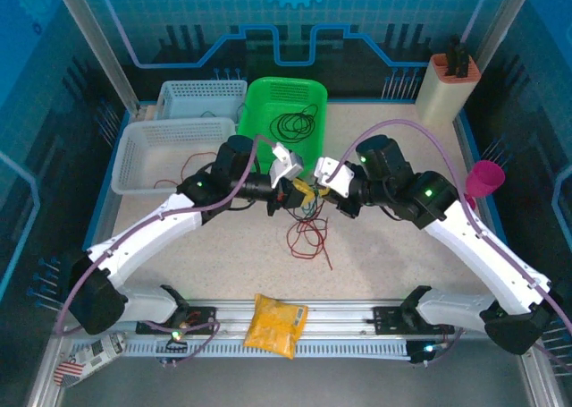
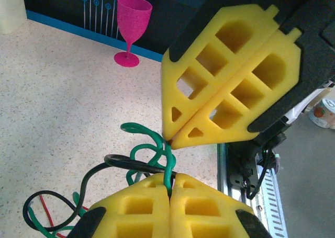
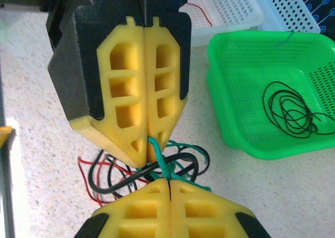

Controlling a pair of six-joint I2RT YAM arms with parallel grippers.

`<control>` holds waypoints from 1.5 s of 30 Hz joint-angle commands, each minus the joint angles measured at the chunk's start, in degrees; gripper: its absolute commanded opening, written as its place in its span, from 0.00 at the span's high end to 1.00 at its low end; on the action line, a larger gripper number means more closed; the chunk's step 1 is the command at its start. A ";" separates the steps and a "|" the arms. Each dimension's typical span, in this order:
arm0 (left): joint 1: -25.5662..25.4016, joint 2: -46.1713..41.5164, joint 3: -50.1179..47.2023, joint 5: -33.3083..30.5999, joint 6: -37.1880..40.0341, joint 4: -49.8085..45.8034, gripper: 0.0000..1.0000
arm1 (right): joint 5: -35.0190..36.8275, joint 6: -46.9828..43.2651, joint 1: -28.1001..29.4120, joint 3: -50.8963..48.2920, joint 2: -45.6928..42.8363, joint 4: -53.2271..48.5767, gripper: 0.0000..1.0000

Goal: Untangle the cables

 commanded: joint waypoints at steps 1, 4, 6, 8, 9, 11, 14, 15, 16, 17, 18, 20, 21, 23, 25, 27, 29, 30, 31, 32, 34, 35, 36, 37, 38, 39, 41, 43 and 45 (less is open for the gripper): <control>0.21 -0.11 -1.60 0.02 -6.25 3.53 1.00 | -2.19 5.94 -3.51 -2.92 -3.84 6.78 0.93; 0.85 -0.79 -3.57 -5.68 -13.99 10.98 1.00 | -7.49 14.22 -7.22 -10.74 -9.56 13.87 0.63; 1.02 -1.58 -5.33 -7.54 -17.66 16.53 1.00 | -10.62 19.84 -9.63 -15.79 -13.85 18.52 0.50; 1.02 -2.18 -6.51 -9.70 -20.25 20.47 1.00 | -13.17 25.27 -11.44 -20.33 -17.47 22.89 0.46; 1.05 -2.36 -6.82 -10.58 -21.59 21.54 1.00 | -14.21 28.17 -12.02 -22.48 -19.16 24.91 0.44; 1.03 -2.36 -6.84 -11.04 -23.68 22.59 1.00 | -16.35 32.50 -12.56 -25.23 -20.85 27.47 0.43; 1.05 -1.97 -6.90 -9.94 -27.42 24.14 1.00 | -21.86 36.39 -12.65 -26.06 -19.97 28.91 0.45; 1.04 -1.96 -6.90 -9.17 -28.04 24.21 1.00 | -23.36 38.18 -12.73 -26.06 -19.10 29.36 0.47; 1.04 -1.96 -6.88 -8.33 -28.65 24.42 1.00 | -24.99 40.71 -13.18 -26.06 -18.23 30.84 0.47; 1.05 -2.01 -7.05 -8.11 -29.47 24.95 1.00 | -26.55 42.95 -13.55 -27.61 -17.51 32.60 0.48; 1.03 -2.26 -7.59 -8.29 -30.35 25.71 1.00 | -28.10 45.67 -14.00 -28.14 -16.56 34.51 0.48; 1.00 -2.70 -8.40 -9.07 -31.47 26.65 1.00 | -30.92 48.50 -14.41 -28.81 -15.06 37.68 0.49; 1.04 -2.81 -8.57 -9.44 -32.01 26.60 1.00 | -31.25 50.34 -14.46 -29.44 -14.50 39.37 0.49; 1.04 -2.89 -8.49 -9.13 -32.56 26.48 1.00 | -32.29 54.31 -14.96 -30.82 -13.78 43.80 0.51; 1.05 -2.97 -8.53 -9.45 -33.00 26.70 1.00 | -32.66 59.79 -15.69 -33.21 -13.55 50.05 0.52; 1.03 -3.02 -8.83 -9.82 -33.00 27.01 1.00 | -32.32 64.64 -16.74 -34.65 -13.30 53.93 0.53; 1.03 -3.33 -9.12 -9.87 -32.70 27.61 1.00 | -32.00 69.35 -17.22 -35.22 -12.70 57.07 0.53; 1.01 -3.46 -9.34 -9.88 -32.54 27.91 1.00 | -32.12 70.58 -17.22 -34.84 -12.31 57.30 0.53; 0.97 -3.54 -9.45 -9.94 -32.34 28.06 1.00 | -32.26 71.76 -17.23 -34.19 -12.05 57.11 0.53; 1.00 -3.62 -9.38 -9.96 -32.26 28.08 1.00 | -31.88 72.73 -17.23 -33.70 -12.06 56.94 0.53; 0.97 -3.55 -9.12 -9.98 -32.19 27.87 1.00 | -29.48 75.22 -17.30 -33.06 -12.63 55.86 0.53; 0.97 -3.55 -9.02 -9.96 -31.96 27.78 1.00 | -27.87 76.71 -17.42 -32.80 -12.99 55.00 0.54; 1.03 -3.46 -8.93 -9.83 -31.95 27.77 1.00 | -27.08 77.87 -17.49 -32.76 -13.27 54.94 0.55; 0.97 -3.37 -8.84 -9.72 -31.86 27.90 1.00 | -26.18 79.23 -17.49 -32.73 -13.44 54.65 0.56; 0.98 -3.25 -8.76 -9.65 -31.79 27.82 1.00 | -25.49 80.95 -17.49 -32.49 -13.40 53.81 0.56; 1.00 -3.22 -8.67 -9.63 -31.66 27.85 1.00 | -25.13 82.38 -17.50 -32.26 -13.30 53.47 0.56; 0.95 -3.19 -8.55 -9.40 -31.38 28.02 1.00 | -24.81 86.09 -17.49 -32.04 -12.82 53.51 0.57; 0.90 -3.11 -8.66 -8.96 -30.86 28.61 1.00 | -25.99 89.03 -17.42 -31.76 -12.19 55.09 0.57; 0.92 -2.98 -8.46 -8.90 -30.58 28.62 1.00 | -25.82 90.44 -17.29 -31.51 -12.12 55.05 0.58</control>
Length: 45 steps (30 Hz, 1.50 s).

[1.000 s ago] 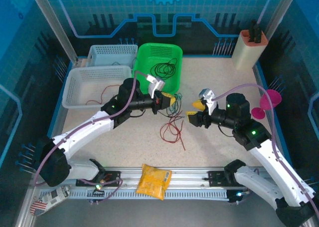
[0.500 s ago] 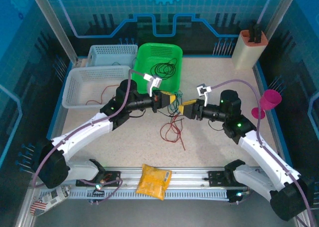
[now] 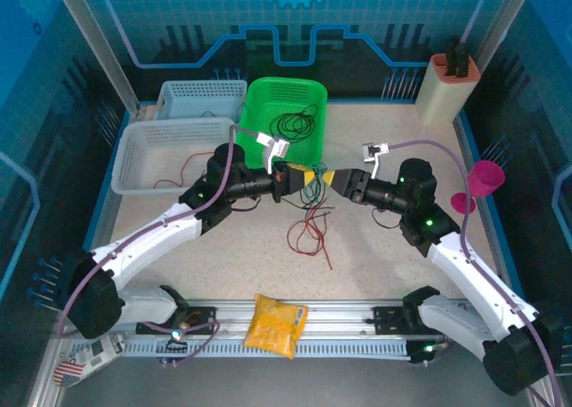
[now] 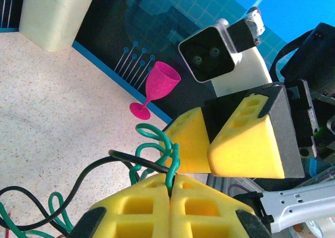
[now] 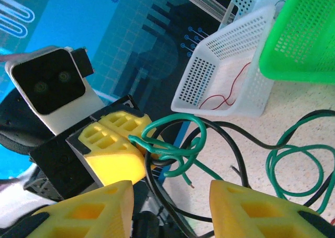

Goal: Untangle the cables

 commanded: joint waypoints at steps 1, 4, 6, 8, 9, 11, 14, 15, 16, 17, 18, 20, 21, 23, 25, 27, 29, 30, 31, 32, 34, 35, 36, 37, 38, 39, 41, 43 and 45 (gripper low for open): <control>0.24 -1.20 0.74 0.51 0.85 2.65 1.00 | 1.44 6.36 -0.44 2.49 0.27 0.99 0.59; 0.25 -1.06 0.83 0.67 1.02 2.95 1.00 | 2.11 8.08 -0.44 2.87 0.49 -0.35 0.63; 0.25 -1.09 0.87 0.78 0.92 3.30 1.00 | 1.91 8.70 -0.41 2.73 0.74 0.41 0.63; 0.22 -1.18 0.83 0.93 0.96 3.61 1.00 | 1.83 8.94 -0.37 2.88 0.91 1.06 0.63; 0.11 -1.26 0.74 0.91 1.11 3.72 1.00 | 1.42 9.08 -0.28 3.09 1.30 1.33 0.63; 0.15 -1.24 0.55 0.88 1.28 4.04 1.00 | 0.74 9.05 -0.20 3.78 2.05 0.52 0.65; 0.11 -1.09 0.56 0.98 1.08 4.20 1.00 | 1.24 9.28 0.34 4.17 2.73 0.01 0.66; 0.17 -1.09 0.61 1.19 1.03 4.27 1.00 | 1.24 9.10 0.52 4.40 3.01 0.00 0.66; 0.08 -0.99 0.61 1.38 0.98 4.43 1.00 | 1.30 8.80 0.68 4.74 3.36 -0.40 0.67; 0.02 -0.93 0.67 1.50 0.97 4.66 1.00 | 1.43 8.63 0.85 5.01 3.60 -0.83 0.68; -0.01 -0.87 0.65 1.86 0.92 4.75 1.00 | 1.61 8.73 1.01 5.11 3.87 -0.80 0.70; -0.14 -0.83 0.87 2.27 0.90 4.65 1.00 | 1.70 9.21 1.31 5.36 4.34 -0.32 0.71; -0.09 -0.87 0.96 2.51 0.85 4.71 1.00 | 1.92 9.54 1.47 5.46 4.52 -0.20 0.72; -0.19 -0.63 1.05 2.88 0.86 4.92 1.00 | 2.26 9.66 1.79 5.94 4.79 -0.53 0.76; -0.34 -0.39 1.05 3.18 0.85 5.23 1.00 | 3.12 9.49 2.10 6.41 5.13 -2.22 0.80; -0.35 -0.30 0.97 3.11 0.35 5.89 1.00 | 3.49 9.10 2.58 6.70 5.27 -2.86 0.81; -0.31 -0.07 0.78 3.02 -0.22 6.88 1.00 | 4.08 8.33 2.95 6.75 5.22 -3.78 0.82; -0.29 0.04 0.86 3.04 -0.43 7.07 1.00 | 4.44 7.89 3.16 6.75 5.17 -4.32 0.84; -0.35 0.13 1.04 3.08 -0.55 7.10 1.00 | 4.95 7.44 3.33 6.73 5.00 -5.05 0.87; -0.35 0.07 1.21 3.11 -0.61 7.01 1.00 | 5.38 7.06 3.34 6.83 4.85 -5.77 0.90; -0.32 -0.21 1.48 2.48 -0.64 6.76 1.00 | 6.32 5.59 3.29 7.10 4.16 -7.37 1.00; -0.29 -0.41 1.49 2.13 -0.59 6.67 1.00 | 6.85 4.34 3.34 7.18 3.82 -8.86 1.00; -0.35 -0.62 1.64 1.66 -0.56 6.30 1.00 | 7.71 2.68 3.36 7.99 3.50 -11.08 1.00; -0.16 -1.09 1.74 1.28 -0.54 5.62 1.00 | 8.75 0.99 3.24 9.31 3.18 -13.74 1.00; -0.05 -1.38 1.84 0.63 -0.55 5.07 1.00 | 9.57 -0.43 3.05 9.97 2.92 -16.17 1.00; 0.06 -1.82 1.84 0.29 -0.48 4.68 1.00 | 10.43 -2.07 2.77 10.68 2.79 -18.68 1.00; 0.34 -2.36 1.90 0.33 -0.35 4.05 1.00 | 11.93 -5.03 2.28 11.85 2.61 -23.04 1.00; 0.52 -2.74 2.09 1.32 0.46 3.13 1.00 | 13.73 -7.51 1.90 13.33 2.77 -27.53 1.00; 0.61 -3.26 2.10 1.49 0.92 2.43 1.00 | 15.56 -8.92 1.59 14.87 3.22 -31.50 1.00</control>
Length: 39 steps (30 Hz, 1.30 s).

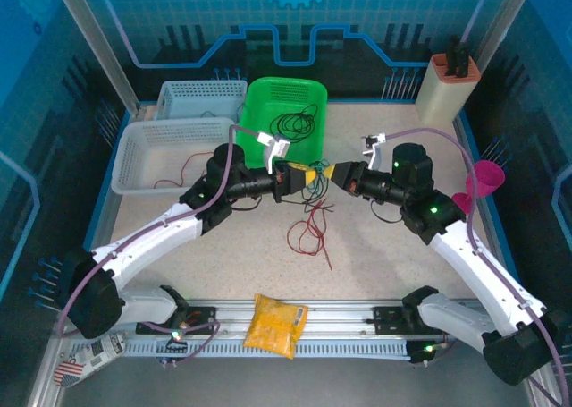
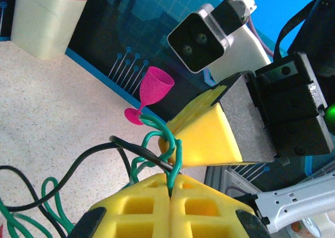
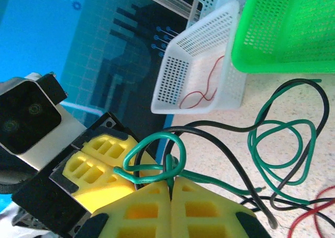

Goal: Untangle the cables

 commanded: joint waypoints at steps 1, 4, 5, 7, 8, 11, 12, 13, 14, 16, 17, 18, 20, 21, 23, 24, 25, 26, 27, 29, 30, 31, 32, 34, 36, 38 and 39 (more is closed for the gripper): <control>0.82 -3.63 1.92 0.92 1.06 0.58 1.00 | 8.49 -6.31 -0.91 2.96 0.13 -13.71 1.00; 1.08 -4.41 1.55 1.12 1.65 0.48 1.00 | 11.79 -7.30 -1.07 4.52 0.33 -18.24 1.00; 1.16 -4.51 1.55 1.26 1.72 0.22 1.00 | 12.73 -7.28 -1.09 4.64 0.17 -19.10 1.00; 1.35 -4.76 1.64 1.56 1.92 -0.48 1.00 | 14.94 -7.26 -1.13 5.26 -0.02 -21.03 1.00; 1.34 -4.85 1.73 1.62 2.00 -0.71 1.00 | 16.01 -7.53 -1.13 5.71 -0.02 -22.11 1.00; 1.53 -4.85 1.74 1.83 2.26 -1.09 1.00 | 19.93 -8.87 -0.95 6.91 -0.08 -25.43 1.00; 1.53 -4.89 1.81 1.95 2.21 -1.21 1.00 | 20.97 -9.17 -0.91 7.15 -0.10 -26.10 1.00; 1.53 -4.83 1.99 2.00 2.27 -1.48 1.00 | 21.81 -9.42 -0.78 7.53 -0.15 -26.81 1.00; 1.55 -4.81 2.14 2.13 2.36 -1.66 1.00 | 22.82 -9.82 -0.50 7.96 -0.13 -27.48 1.00; 1.62 -4.52 2.44 2.59 2.45 -1.82 1.00 | 24.17 -11.10 0.09 8.90 -0.10 -28.51 1.00; 1.62 -4.46 2.39 2.77 2.60 -1.82 1.00 | 23.27 -11.56 0.05 8.77 -0.30 -27.75 1.00; 1.61 -4.37 2.51 2.96 2.79 -1.89 1.00 | 20.85 -11.90 -0.47 8.25 -0.78 -26.17 1.00; 1.62 -4.37 2.60 2.89 3.22 -2.43 1.00 | 15.17 -11.83 -1.98 6.58 -2.29 -21.66 1.00; 1.62 -4.43 2.49 2.85 3.66 -2.75 1.00 | 10.94 -11.93 -3.13 5.27 -3.29 -18.31 1.00; 1.62 -4.39 1.89 2.82 4.86 -2.69 1.00 | 2.12 -11.49 -5.58 3.14 -4.60 -11.93 0.81; 1.60 -4.43 1.60 2.92 5.52 -2.70 1.00 | -2.43 -10.80 -6.75 2.26 -4.93 -8.69 0.74; 1.62 -4.33 1.51 3.17 6.04 -2.80 1.00 | -5.36 -10.13 -7.57 1.92 -5.03 -6.79 0.70; 1.62 -4.11 1.46 3.78 6.75 -3.08 1.00 | -8.36 -9.78 -8.23 1.89 -4.90 -5.36 0.66; 1.55 -3.89 1.40 4.50 7.50 -3.21 1.00 | -11.22 -10.27 -8.55 2.07 -4.72 -4.12 0.63; 1.62 -3.46 1.32 6.14 9.18 -3.23 1.00 | -14.59 -13.32 -8.61 2.80 -4.69 -3.94 0.58; 1.62 -3.28 1.21 7.35 10.13 -3.07 1.00 | -16.14 -16.15 -8.60 3.30 -4.68 -4.75 0.56; 1.61 -3.11 1.28 8.34 11.06 -3.08 1.00 | -16.99 -19.10 -8.69 3.93 -4.72 -6.08 0.56; 1.60 -3.07 1.22 9.24 12.31 -3.25 1.00 | -17.22 -24.15 -8.62 4.98 -4.89 -8.59 0.54; 1.59 -3.05 1.12 10.56 14.26 -3.82 1.00 | -16.81 -31.82 -8.63 5.86 -5.40 -11.87 0.54; 1.60 -2.96 0.92 12.73 16.66 -4.17 1.00 | -15.80 -38.96 -8.63 5.94 -5.82 -14.35 0.55; 1.70 -3.04 0.57 14.40 18.02 -4.20 1.00 | -15.38 -44.62 -8.61 6.14 -5.86 -16.42 0.56; 1.67 -3.13 0.43 15.45 18.95 -4.44 1.00 | -15.09 -47.01 -8.63 6.46 -5.73 -17.61 0.56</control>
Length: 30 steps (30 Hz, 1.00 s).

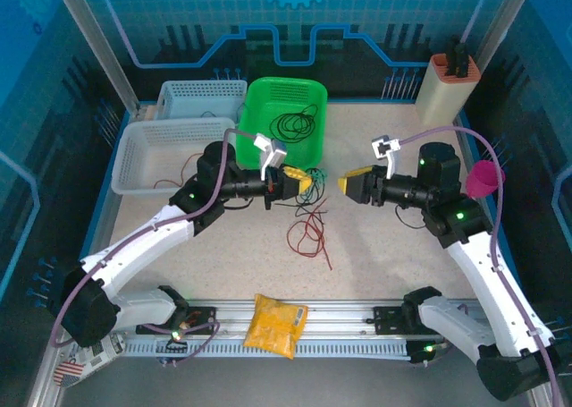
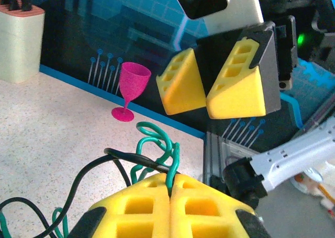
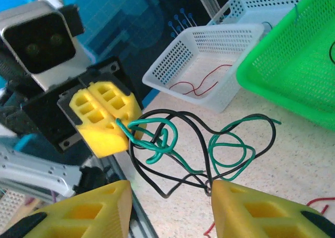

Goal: Untangle the cables

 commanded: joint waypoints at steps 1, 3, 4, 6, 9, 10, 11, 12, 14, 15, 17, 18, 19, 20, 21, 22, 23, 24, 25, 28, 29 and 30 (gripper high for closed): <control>0.21 0.08 -0.22 6.29 6.08 -0.40 1.00 | -1.97 -15.37 -0.60 2.34 -0.49 -5.44 0.57; 0.14 0.00 -0.69 7.75 8.51 -1.13 1.00 | -4.33 -20.37 -0.49 2.53 -0.14 -6.92 0.57; 0.18 0.04 -0.71 7.85 9.25 -1.59 1.00 | -5.28 -21.80 -0.48 2.36 0.01 -7.20 0.57; 0.20 0.23 -0.58 8.03 10.67 -2.88 1.00 | -8.42 -25.16 -0.46 1.92 0.62 -7.40 0.56; 0.28 0.98 0.24 9.77 12.70 -4.90 1.00 | -11.93 -31.19 0.81 1.42 1.65 -7.79 0.55; 0.24 1.25 0.56 10.33 13.15 -5.43 1.00 | -11.05 -32.91 1.62 1.37 1.79 -7.84 0.55; 0.29 1.60 0.85 10.87 13.67 -6.05 1.00 | -10.08 -35.62 2.71 1.43 1.93 -8.31 0.54; 0.25 1.85 1.11 11.35 14.20 -6.57 1.00 | -9.32 -38.91 3.88 1.61 2.06 -8.87 0.52; 0.28 2.34 1.61 12.16 15.32 -7.79 1.00 | -7.57 -45.14 5.91 1.86 2.45 -10.16 0.49; 0.30 2.60 1.90 12.39 15.88 -8.55 1.00 | -6.32 -47.36 6.73 1.99 2.71 -10.58 0.48; 0.31 2.99 2.49 12.83 16.84 -9.90 1.00 | -5.02 -51.96 7.99 3.10 3.89 -12.54 0.47; 0.29 3.10 2.77 12.96 17.20 -10.53 1.00 | -4.41 -53.37 8.40 3.84 4.66 -13.41 0.47; 0.31 3.27 2.96 13.20 17.43 -10.83 1.00 | -3.93 -54.31 8.70 4.52 5.27 -14.25 0.47; 0.22 3.32 3.11 13.47 17.62 -10.97 1.00 | -3.09 -55.39 9.14 5.34 6.01 -15.10 0.47; 0.31 3.39 3.24 13.81 17.63 -11.10 1.00 | -2.35 -56.25 9.58 6.00 6.72 -15.63 0.47; 0.31 3.50 3.31 14.16 17.70 -11.13 1.00 | -1.79 -57.10 9.98 6.54 7.33 -16.06 0.47; 0.31 3.67 3.49 14.65 17.79 -11.23 1.00 | -1.07 -57.73 10.40 6.99 7.82 -16.20 0.48; 0.27 3.84 3.60 15.07 17.96 -11.35 1.00 | -0.14 -58.05 10.87 7.45 8.37 -16.09 0.49; 0.30 4.02 3.73 15.32 18.13 -11.61 1.00 | 0.50 -58.34 11.25 7.92 8.86 -15.94 0.51; 0.30 4.52 4.38 15.94 18.91 -12.82 1.00 | 1.80 -59.54 12.22 9.27 10.26 -16.10 0.53; 0.28 4.60 4.60 16.24 19.26 -13.24 1.00 | 2.49 -60.01 12.52 9.66 10.72 -16.28 0.53; 0.27 4.73 4.75 16.46 19.53 -13.72 1.00 | 3.62 -60.50 12.85 10.09 11.13 -16.37 0.53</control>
